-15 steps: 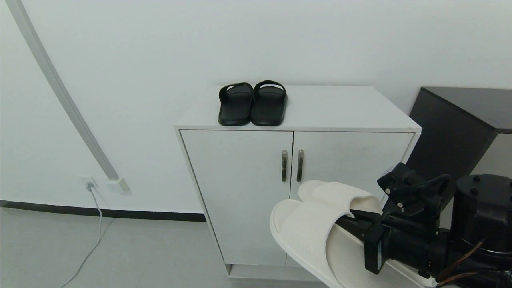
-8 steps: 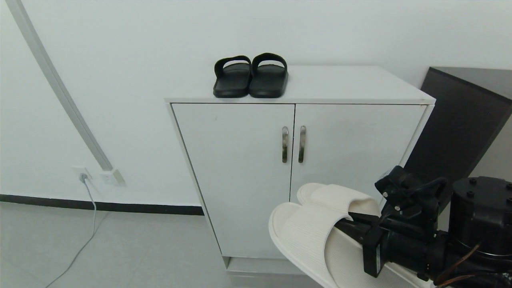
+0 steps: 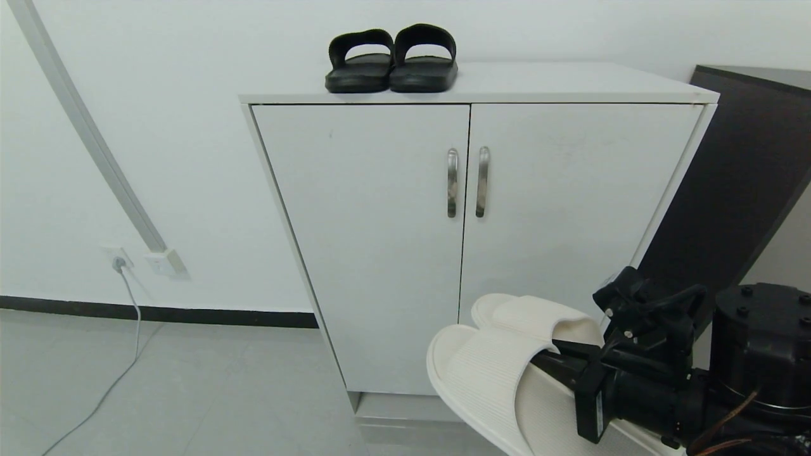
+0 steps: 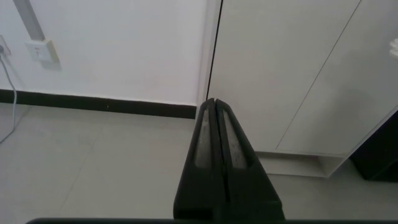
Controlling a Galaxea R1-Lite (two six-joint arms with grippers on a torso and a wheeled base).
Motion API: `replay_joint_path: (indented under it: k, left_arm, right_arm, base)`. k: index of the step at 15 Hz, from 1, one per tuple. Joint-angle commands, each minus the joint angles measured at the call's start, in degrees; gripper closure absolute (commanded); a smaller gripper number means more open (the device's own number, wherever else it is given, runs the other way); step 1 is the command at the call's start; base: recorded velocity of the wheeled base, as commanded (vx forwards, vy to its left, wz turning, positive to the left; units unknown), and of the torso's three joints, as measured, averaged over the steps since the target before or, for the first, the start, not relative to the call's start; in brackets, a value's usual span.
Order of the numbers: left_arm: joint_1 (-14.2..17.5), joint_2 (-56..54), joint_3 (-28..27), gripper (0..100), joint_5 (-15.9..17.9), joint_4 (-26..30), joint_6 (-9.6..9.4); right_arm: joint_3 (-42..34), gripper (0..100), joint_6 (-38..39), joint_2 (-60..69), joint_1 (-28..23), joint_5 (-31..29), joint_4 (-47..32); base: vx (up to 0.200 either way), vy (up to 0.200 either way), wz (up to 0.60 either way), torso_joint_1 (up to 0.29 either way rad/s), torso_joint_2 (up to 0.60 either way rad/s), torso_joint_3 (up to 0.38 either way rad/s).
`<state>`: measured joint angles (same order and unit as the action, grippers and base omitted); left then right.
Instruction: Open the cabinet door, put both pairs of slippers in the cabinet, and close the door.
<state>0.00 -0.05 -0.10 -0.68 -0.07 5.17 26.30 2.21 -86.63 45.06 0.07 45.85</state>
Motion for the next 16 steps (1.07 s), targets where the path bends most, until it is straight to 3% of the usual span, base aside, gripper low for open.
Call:
replay_joint_path:
  k: [1,4,16]
  left_arm:
    - [0.00,0.05,0.01,100,-0.02,-0.01,0.02]
    - [0.00,0.05,0.01,100,-0.02,-0.01,0.02]
    - [0.00,0.05,0.01,100,-0.02,-0.01,0.02]
  right_arm:
    - [-0.10,100,-0.01,-0.12,0.03,0.01,0.03]
    - [-0.37,100,-0.01,-0.12,0.12,0.01,0.03]
    - [-0.89,100,-0.01,0.14,0.30,0.01,0.03]
  base:
    - [0.000,0.000,0.00,-0.032,0.43,0.408]
    - [0.000,0.000,0.00,-0.001,0.22,0.206]
    - [0.000,0.000,0.00,0.001,0.01,0.003]
